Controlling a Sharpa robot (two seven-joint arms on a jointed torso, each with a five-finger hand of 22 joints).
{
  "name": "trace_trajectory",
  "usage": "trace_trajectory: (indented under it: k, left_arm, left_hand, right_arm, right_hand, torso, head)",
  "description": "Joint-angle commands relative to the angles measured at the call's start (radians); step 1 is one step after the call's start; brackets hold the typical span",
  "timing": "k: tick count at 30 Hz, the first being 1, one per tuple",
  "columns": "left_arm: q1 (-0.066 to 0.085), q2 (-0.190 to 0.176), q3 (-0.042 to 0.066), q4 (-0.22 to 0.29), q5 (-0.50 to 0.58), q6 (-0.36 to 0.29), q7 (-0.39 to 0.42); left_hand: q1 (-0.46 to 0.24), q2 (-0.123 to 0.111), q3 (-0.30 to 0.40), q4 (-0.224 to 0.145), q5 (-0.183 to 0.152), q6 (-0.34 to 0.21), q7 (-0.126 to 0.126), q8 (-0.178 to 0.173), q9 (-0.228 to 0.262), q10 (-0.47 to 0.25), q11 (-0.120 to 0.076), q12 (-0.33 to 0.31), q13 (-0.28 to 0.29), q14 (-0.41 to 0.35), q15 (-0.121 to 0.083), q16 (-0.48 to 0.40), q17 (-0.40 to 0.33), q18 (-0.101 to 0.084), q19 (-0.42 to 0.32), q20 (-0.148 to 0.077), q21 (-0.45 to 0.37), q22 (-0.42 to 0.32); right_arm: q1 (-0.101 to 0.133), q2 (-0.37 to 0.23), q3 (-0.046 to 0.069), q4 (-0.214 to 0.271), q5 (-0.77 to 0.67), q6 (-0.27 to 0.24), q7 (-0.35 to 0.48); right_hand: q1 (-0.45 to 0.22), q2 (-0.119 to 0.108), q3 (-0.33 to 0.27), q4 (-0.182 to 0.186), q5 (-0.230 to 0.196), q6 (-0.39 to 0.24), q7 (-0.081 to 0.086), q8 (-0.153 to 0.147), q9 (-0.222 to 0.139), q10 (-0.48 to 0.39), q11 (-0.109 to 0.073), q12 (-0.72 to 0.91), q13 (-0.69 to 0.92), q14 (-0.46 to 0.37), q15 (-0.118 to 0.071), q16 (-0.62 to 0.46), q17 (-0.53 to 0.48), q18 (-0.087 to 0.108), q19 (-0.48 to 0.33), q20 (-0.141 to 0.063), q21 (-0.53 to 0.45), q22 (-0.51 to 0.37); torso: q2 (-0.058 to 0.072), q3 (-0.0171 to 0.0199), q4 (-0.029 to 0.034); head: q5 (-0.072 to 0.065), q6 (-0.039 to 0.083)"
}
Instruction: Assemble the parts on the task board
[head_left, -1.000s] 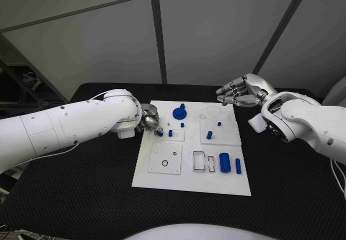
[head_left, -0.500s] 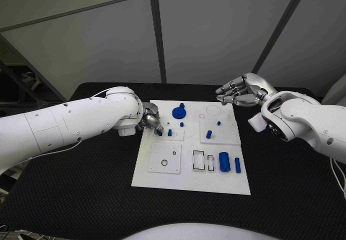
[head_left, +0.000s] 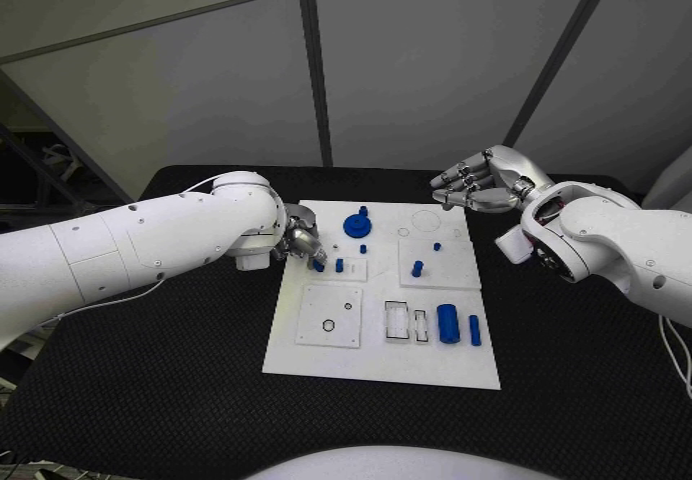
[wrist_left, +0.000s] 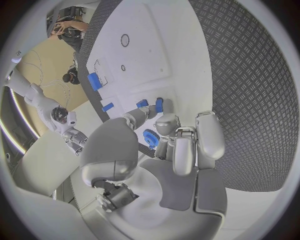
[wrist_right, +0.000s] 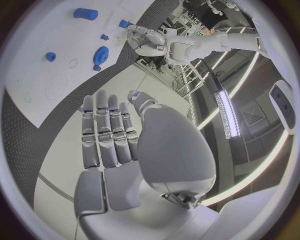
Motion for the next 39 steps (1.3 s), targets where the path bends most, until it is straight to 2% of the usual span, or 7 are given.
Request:
trace_trajectory:
  k: [1, 23, 39]
  left_arm:
    - [-0.009, 0.004, -0.006, 0.002, -0.001, 0.046, -0.005]
    - [-0.009, 0.006, -0.006, -0.006, -0.001, 0.025, -0.003]
    - [-0.009, -0.006, -0.005, 0.0, -0.001, -0.029, 0.002]
  left_hand:
    - [-0.008, 0.005, -0.007, -0.007, 0.002, 0.009, -0.003, -0.006, -0.004, 0.01, 0.0, 0.009, 0.007, 0.099, -0.008, 0.005, 0.234, -0.12, 0.009, -0.004, 0.007, 0.011]
    - [-0.087, 0.027, -0.185, 0.093, 0.001, 0.052, -0.007, -0.036, -0.044, 0.023, -0.002, 0.025, 0.035, 0.099, -0.01, 0.006, 0.234, -0.124, 0.024, -0.006, 0.016, 0.029]
    - [-0.092, 0.03, -0.337, 0.143, 0.001, 0.069, -0.007, -0.048, -0.063, 0.026, -0.002, 0.028, 0.046, 0.099, -0.01, 0.006, 0.234, -0.125, 0.027, -0.007, 0.014, 0.035]
  right_arm:
    - [0.002, 0.0, 0.001, 0.002, -0.002, 0.004, 0.005]
    - [0.002, -0.004, 0.001, 0.004, -0.002, 0.003, 0.003]
    - [0.002, -0.006, 0.001, 0.004, -0.003, 0.004, 0.002]
  right_hand:
    - [-0.004, 0.003, 0.002, -0.006, 0.004, -0.004, 0.003, -0.006, 0.001, -0.006, 0.002, -0.003, -0.002, 0.001, 0.004, -0.002, 0.001, 0.004, 0.007, 0.002, -0.003, -0.001]
    - [-0.005, 0.003, 0.002, -0.005, 0.004, -0.005, 0.003, -0.006, 0.001, -0.006, 0.002, -0.003, -0.002, 0.001, 0.004, -0.003, 0.001, 0.004, 0.007, 0.002, -0.004, -0.001]
    - [-0.008, 0.002, 0.001, -0.004, 0.005, -0.006, 0.004, -0.006, 0.001, -0.006, 0.003, -0.004, -0.002, 0.0, 0.004, -0.004, 0.001, 0.004, 0.008, 0.002, -0.006, -0.002]
  torso:
    - [0.0, -0.0001, 0.0]
    - [0.001, -0.0002, 0.0002]
    - [0.001, -0.0011, 0.0004]
  head:
    - [0.001, 0.001]
    - [-0.002, 0.001]
    - [-0.002, 0.006]
